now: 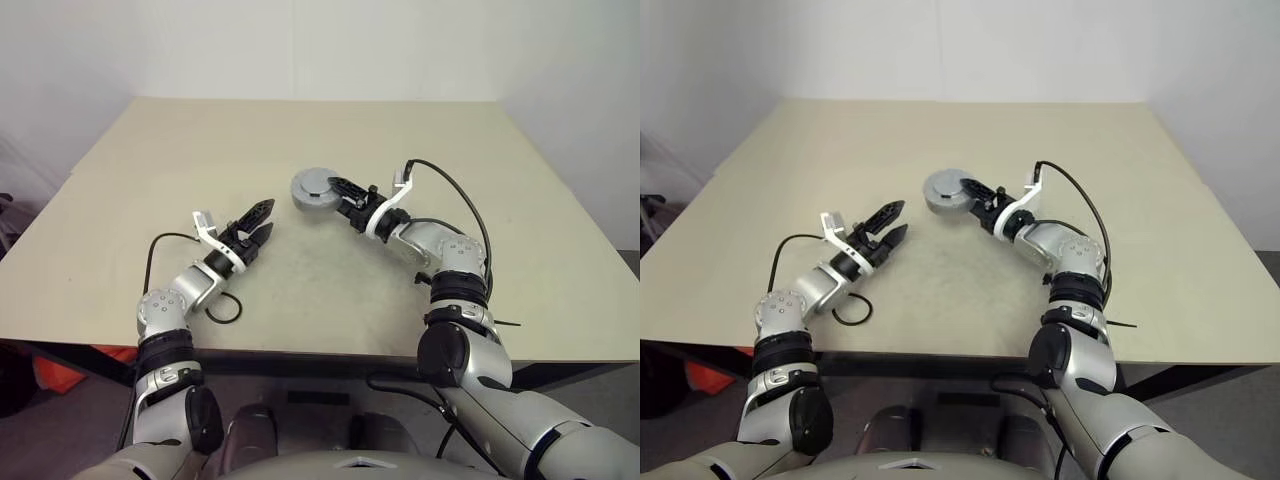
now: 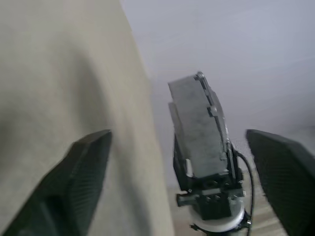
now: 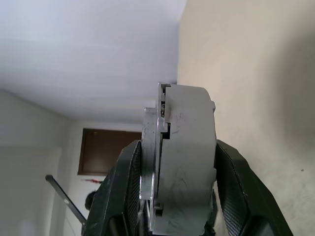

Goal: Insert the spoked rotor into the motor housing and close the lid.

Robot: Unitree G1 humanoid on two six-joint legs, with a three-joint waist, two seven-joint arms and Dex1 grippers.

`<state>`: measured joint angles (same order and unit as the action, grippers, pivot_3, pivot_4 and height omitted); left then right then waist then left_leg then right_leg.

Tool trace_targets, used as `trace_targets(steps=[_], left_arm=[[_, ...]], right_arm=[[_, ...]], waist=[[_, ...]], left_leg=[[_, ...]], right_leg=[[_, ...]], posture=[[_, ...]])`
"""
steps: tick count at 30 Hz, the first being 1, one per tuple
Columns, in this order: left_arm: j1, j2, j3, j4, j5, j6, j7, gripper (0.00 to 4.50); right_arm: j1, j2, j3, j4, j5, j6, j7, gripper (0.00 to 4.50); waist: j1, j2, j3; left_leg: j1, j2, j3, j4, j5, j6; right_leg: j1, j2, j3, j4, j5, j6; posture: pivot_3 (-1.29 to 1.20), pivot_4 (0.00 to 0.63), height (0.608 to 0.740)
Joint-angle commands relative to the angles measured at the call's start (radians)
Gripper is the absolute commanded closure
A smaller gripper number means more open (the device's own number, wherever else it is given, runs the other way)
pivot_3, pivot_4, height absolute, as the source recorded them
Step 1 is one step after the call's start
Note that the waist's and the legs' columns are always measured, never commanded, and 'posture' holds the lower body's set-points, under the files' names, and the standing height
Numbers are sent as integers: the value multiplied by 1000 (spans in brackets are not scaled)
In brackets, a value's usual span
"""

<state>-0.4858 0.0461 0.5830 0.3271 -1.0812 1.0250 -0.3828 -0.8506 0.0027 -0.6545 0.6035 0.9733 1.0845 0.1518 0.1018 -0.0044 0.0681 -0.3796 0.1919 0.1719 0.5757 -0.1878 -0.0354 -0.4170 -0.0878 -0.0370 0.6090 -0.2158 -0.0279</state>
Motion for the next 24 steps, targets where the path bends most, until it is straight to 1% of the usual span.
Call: trace_targets(steps=[1,5,13,20,23,24], left_arm=[[-15,-6,7,12,-78,40,-8,17],[-38,-27,-5,37,-109,46,-17,17],[-143,-39,-26,153,-85,-8,-62,17],[-233,-30,-71,289,9,-92,-89,17],[-253,-32,-75,321,26,-110,-106,17],[-258,-31,-75,329,30,-115,-111,391]], right_arm=[[-23,3,12,-87,66,22,21,2418],[-1,15,31,-124,72,45,9,2418],[44,43,58,-199,84,77,-6,2418],[50,44,61,-213,84,70,-13,2418],[54,46,66,-221,83,66,-12,2418],[56,47,67,-223,83,64,-11,2418]], waist=[[0,0,0],[1,0,0],[2,0,0],[4,0,0],[4,0,0],[4,0,0]], left_leg=[[0,0,0,0,0,0],[0,-1,0,0,0,0],[0,-1,-1,1,0,0],[1,-2,-2,2,0,0],[1,-2,-2,2,0,0],[1,-2,-2,2,0,0]], right_leg=[[0,0,0,0,0,0],[0,0,0,0,2,3],[1,0,0,0,4,5],[3,0,1,0,4,7],[4,0,1,0,4,7],[4,0,1,0,4,7]], posture=[[0,0,740],[0,0,740],[0,0,740],[0,0,740],[0,0,740],[0,0,740]])
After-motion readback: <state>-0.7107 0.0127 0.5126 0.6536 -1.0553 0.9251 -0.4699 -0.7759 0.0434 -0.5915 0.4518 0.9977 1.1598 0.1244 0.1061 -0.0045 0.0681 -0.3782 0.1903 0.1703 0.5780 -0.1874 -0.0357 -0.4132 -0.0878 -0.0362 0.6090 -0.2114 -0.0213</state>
